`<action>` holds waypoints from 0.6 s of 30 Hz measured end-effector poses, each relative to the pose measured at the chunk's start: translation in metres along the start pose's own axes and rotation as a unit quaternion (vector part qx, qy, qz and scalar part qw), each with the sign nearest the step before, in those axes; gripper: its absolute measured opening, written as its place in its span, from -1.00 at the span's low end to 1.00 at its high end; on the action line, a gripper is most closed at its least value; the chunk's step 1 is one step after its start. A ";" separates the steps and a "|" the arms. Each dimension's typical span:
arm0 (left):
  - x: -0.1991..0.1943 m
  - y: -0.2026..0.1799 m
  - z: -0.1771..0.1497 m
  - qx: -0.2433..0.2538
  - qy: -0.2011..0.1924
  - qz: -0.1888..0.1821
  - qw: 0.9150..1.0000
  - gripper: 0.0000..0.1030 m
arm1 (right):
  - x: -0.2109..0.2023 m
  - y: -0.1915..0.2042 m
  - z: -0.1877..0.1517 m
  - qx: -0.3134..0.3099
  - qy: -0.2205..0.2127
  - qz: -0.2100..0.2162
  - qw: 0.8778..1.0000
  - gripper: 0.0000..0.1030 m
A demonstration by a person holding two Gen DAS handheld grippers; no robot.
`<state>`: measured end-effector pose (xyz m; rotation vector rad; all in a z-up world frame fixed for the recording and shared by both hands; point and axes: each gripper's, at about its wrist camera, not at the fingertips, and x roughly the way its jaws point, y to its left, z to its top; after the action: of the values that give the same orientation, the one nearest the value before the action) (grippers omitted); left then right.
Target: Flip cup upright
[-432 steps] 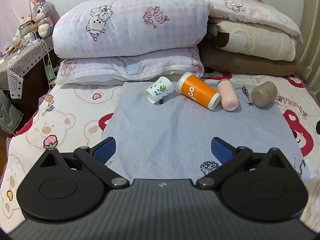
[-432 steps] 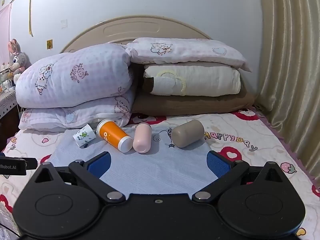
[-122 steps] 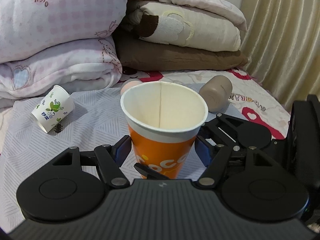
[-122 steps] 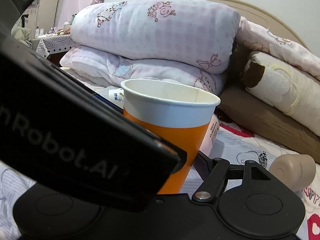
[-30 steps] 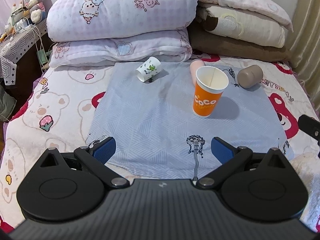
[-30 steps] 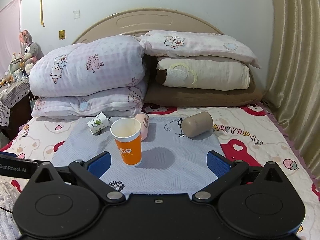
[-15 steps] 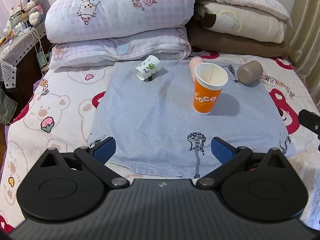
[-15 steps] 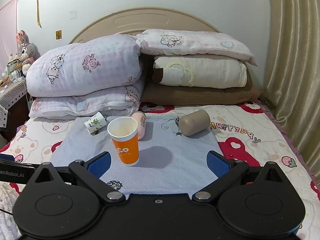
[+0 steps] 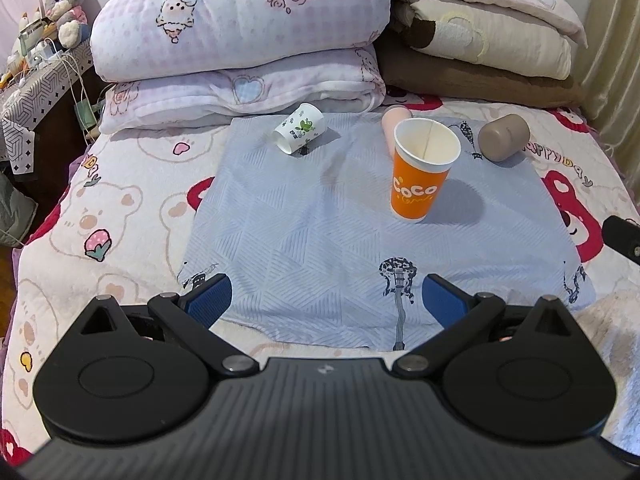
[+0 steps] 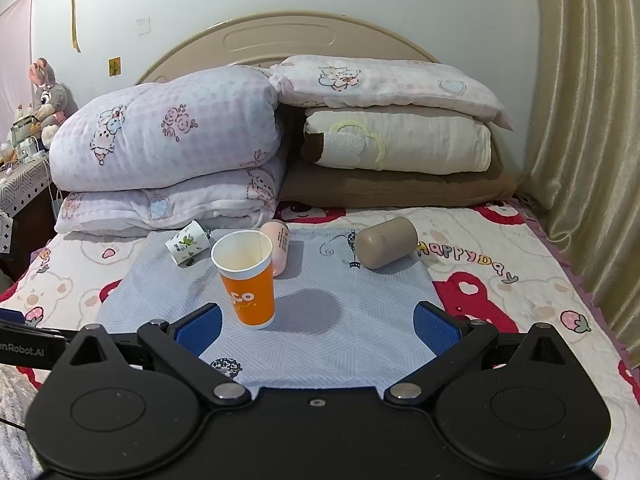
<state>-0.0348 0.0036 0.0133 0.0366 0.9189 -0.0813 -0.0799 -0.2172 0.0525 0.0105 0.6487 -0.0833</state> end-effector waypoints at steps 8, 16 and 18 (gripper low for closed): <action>0.004 0.003 0.001 -0.005 0.008 0.002 1.000 1.00 | 0.000 0.000 0.000 -0.002 0.001 -0.002 1.000 1.00; 0.002 0.002 0.001 -0.002 0.006 0.006 1.000 1.00 | 0.001 -0.001 0.001 -0.002 0.004 -0.003 1.000 1.00; 0.002 0.002 0.001 0.000 0.008 0.007 1.000 1.00 | 0.001 -0.001 0.001 -0.002 0.004 -0.004 1.000 1.00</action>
<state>-0.0327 0.0054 0.0120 0.0427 0.9341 -0.0679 -0.0785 -0.2188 0.0525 0.0052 0.6566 -0.0892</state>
